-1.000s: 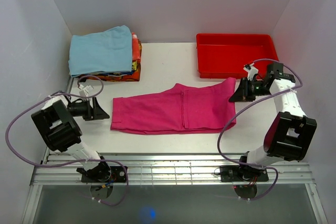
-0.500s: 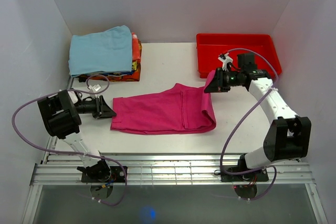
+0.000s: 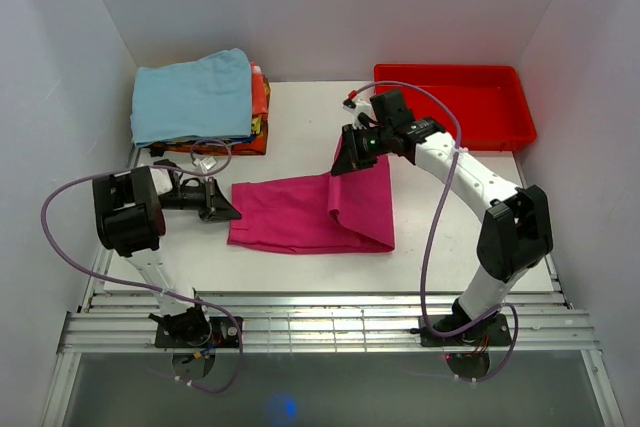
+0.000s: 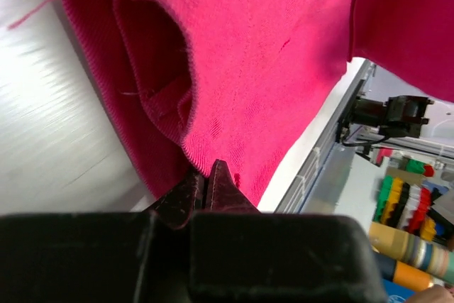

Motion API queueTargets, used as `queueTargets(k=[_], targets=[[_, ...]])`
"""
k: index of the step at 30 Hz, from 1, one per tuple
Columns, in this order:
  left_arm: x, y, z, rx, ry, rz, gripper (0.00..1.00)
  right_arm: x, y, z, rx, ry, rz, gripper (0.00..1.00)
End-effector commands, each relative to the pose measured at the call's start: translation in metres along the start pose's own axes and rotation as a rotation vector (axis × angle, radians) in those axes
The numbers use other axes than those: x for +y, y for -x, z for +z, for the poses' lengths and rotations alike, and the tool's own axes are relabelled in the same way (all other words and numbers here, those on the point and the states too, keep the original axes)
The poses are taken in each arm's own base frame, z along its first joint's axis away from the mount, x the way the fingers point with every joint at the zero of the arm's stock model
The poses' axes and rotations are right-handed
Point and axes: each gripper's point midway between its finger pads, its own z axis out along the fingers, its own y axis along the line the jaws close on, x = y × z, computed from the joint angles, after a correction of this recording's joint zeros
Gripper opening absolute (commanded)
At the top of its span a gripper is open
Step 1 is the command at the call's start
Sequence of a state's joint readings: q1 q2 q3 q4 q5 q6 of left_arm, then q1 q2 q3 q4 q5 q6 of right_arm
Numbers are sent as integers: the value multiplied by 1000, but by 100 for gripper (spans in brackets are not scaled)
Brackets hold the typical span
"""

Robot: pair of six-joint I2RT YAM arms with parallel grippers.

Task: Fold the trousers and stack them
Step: Fold the trousers

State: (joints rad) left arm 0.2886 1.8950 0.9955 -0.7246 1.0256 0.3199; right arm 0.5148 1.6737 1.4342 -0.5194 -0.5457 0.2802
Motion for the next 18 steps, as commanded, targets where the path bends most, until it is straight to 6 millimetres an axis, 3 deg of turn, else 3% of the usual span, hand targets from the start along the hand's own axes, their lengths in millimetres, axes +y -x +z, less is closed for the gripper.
queueTargets(k=[1,4,9,18], targets=[[-26,-1,20,3,-100,-34,0,12,33,12,-80,-25,-22,8],[-34,-3,38,19,-116,-21,0,21,32,31,-59,-20,-30,8],[-37,-5,48,11,-105,-41,0,38,30,63,-26,3,-45,8],[-33,-26,62,10,-107,-77,0,71,12,114,41,65,-36,8]])
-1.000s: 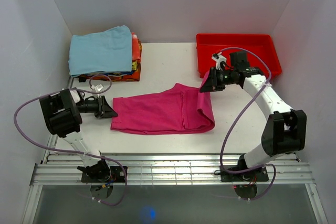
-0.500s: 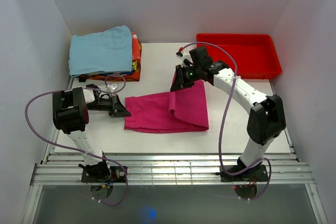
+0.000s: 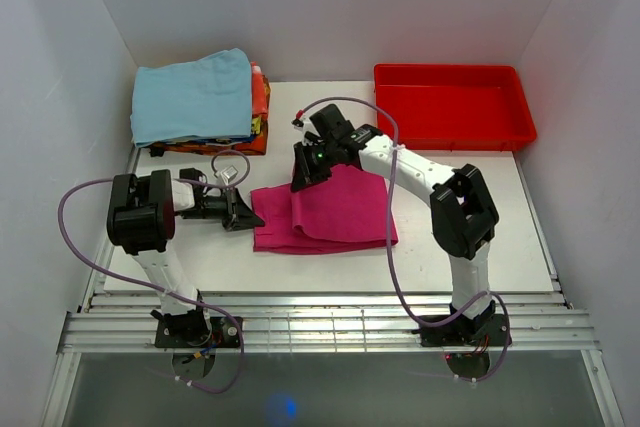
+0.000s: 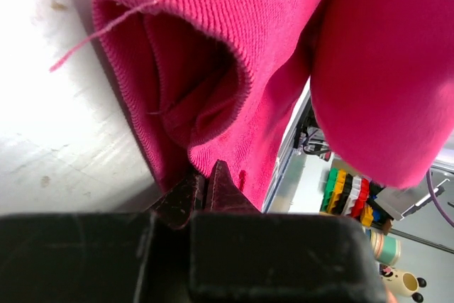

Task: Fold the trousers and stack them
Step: Fold the trousers

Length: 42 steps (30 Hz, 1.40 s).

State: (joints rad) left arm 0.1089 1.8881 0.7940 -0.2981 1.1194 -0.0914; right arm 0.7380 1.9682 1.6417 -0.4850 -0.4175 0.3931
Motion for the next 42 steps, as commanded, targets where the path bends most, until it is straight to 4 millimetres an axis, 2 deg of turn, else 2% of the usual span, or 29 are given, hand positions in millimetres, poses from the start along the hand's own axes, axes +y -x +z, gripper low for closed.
queueTargets(k=[1,2,8,13,21,26,42], targets=[[-1,0,5,-24,11,53,0,42,32,5,-91,94,-26,8],[2,-3,6,-23,17,45,0,51,32,9,-92,104,-36,8],[7,-2,9,-37,20,26,0,67,15,35,-53,100,-37,8],[7,-3,10,-41,13,22,0,63,9,51,-39,70,-17,8],[10,-6,10,-45,25,23,0,71,-1,73,-21,79,30,8],[12,-9,11,-43,24,15,0,76,12,83,-42,90,32,8],[19,-11,13,-36,38,-3,0,67,9,116,-21,88,80,8]])
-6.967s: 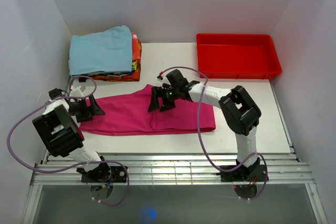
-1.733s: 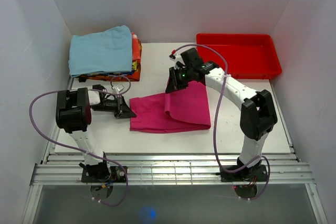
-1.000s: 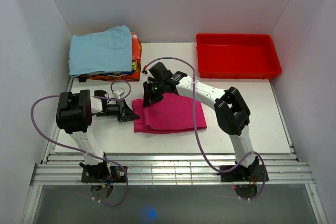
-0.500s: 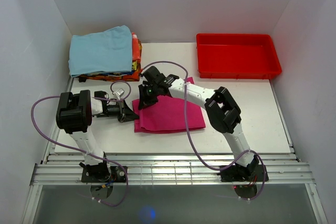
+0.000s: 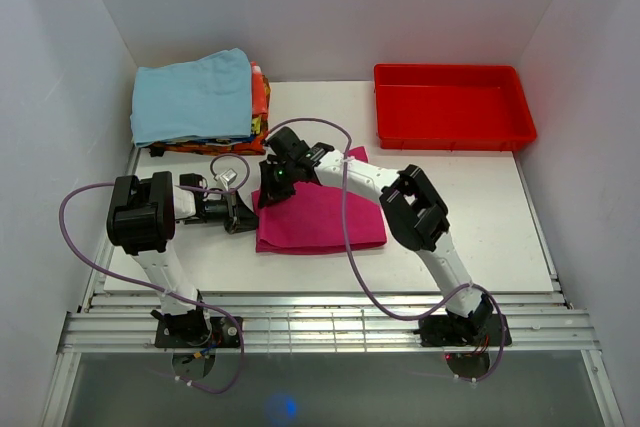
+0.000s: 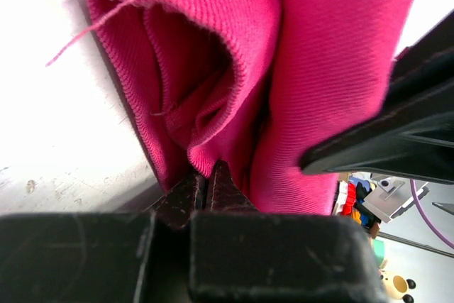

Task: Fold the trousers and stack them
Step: Fold the trousers

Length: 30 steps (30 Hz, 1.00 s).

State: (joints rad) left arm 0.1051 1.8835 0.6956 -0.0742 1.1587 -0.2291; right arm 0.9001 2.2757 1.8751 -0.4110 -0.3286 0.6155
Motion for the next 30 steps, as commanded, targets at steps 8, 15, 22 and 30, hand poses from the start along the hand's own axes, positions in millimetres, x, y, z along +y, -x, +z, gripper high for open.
queueTargets(k=[8,15,22,30], targets=[[21,-2,3,-1,119,20,18,24,6,20,-27,103,-12,8],[23,27,-32,-108,262,80,54,22,-4,23,-1,119,3,8],[10,49,-88,-241,329,103,69,42,8,11,-34,183,-49,46],[-31,75,-118,-304,321,272,68,85,32,-30,-104,311,-175,77]])
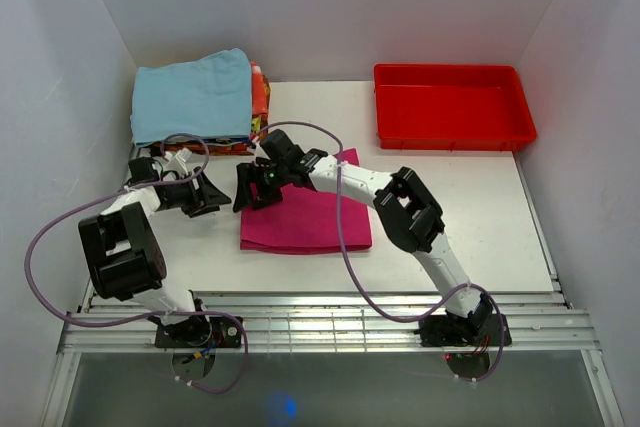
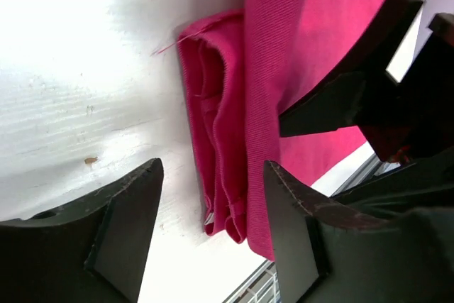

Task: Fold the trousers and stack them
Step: Fold the trousers

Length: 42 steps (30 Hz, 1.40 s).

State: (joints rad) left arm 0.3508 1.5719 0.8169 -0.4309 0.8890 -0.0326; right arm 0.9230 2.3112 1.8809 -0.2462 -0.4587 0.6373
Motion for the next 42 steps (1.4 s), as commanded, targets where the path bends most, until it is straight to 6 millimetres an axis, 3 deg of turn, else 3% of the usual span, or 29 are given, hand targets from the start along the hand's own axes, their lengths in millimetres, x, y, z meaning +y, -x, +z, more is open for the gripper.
queueTargets(k=[1,4,6,7,8,9,11,13,16,19,20,23,26,28,30,33,34,35,38,39,40,42], targets=[[-27,23,-21,-48,-45,141,66,61,36,-44,-91,161,-164,79],[-71,31,-36,-71,-206,258,54,74,60,-89,-147,221,-339,82],[-97,35,-44,-81,-297,333,51,59,73,-130,-166,218,-441,91],[-109,26,-41,-40,-323,355,51,57,70,-146,-149,258,-471,93],[-115,22,-38,-21,-333,411,52,35,82,-170,-173,238,-472,95],[-121,17,-33,11,-337,427,53,25,77,-188,-160,225,-497,96],[-133,-1,-19,98,-359,430,55,-11,58,-206,-110,213,-458,96],[-134,-18,-8,157,-381,399,55,-34,11,-212,4,213,-499,95],[-117,-34,6,239,-371,301,54,-49,-49,-211,125,276,-445,94],[-84,-57,22,345,-299,168,50,-61,-79,-201,171,302,-352,91],[-72,-65,26,377,-262,132,49,-77,-98,-192,208,288,-277,90],[-46,-80,36,446,-215,-16,47,-115,-118,-178,232,200,-136,89],[-18,-79,40,445,-152,-131,47,-154,-133,-170,269,138,53,89],[2,-75,38,422,-106,-160,47,-164,-140,-172,266,119,107,89],[3,-67,34,406,-115,-124,47,-162,-137,-177,250,123,81,89],[-25,-49,18,349,-225,45,49,-133,-118,-190,220,177,-21,88],[-46,-36,11,321,-289,91,50,-121,-93,-196,174,194,-100,88],[-59,-24,3,278,-311,202,52,-106,-74,-205,130,217,-153,89],[-93,4,-7,200,-376,327,55,-80,-10,-225,-2,214,-295,89],[-103,9,-10,184,-388,328,57,-81,3,-225,-22,205,-312,89],[-110,16,-6,166,-404,356,57,-72,29,-231,-69,193,-364,89],[-118,20,0,163,-427,261,57,-84,43,-223,-74,183,-361,88]])
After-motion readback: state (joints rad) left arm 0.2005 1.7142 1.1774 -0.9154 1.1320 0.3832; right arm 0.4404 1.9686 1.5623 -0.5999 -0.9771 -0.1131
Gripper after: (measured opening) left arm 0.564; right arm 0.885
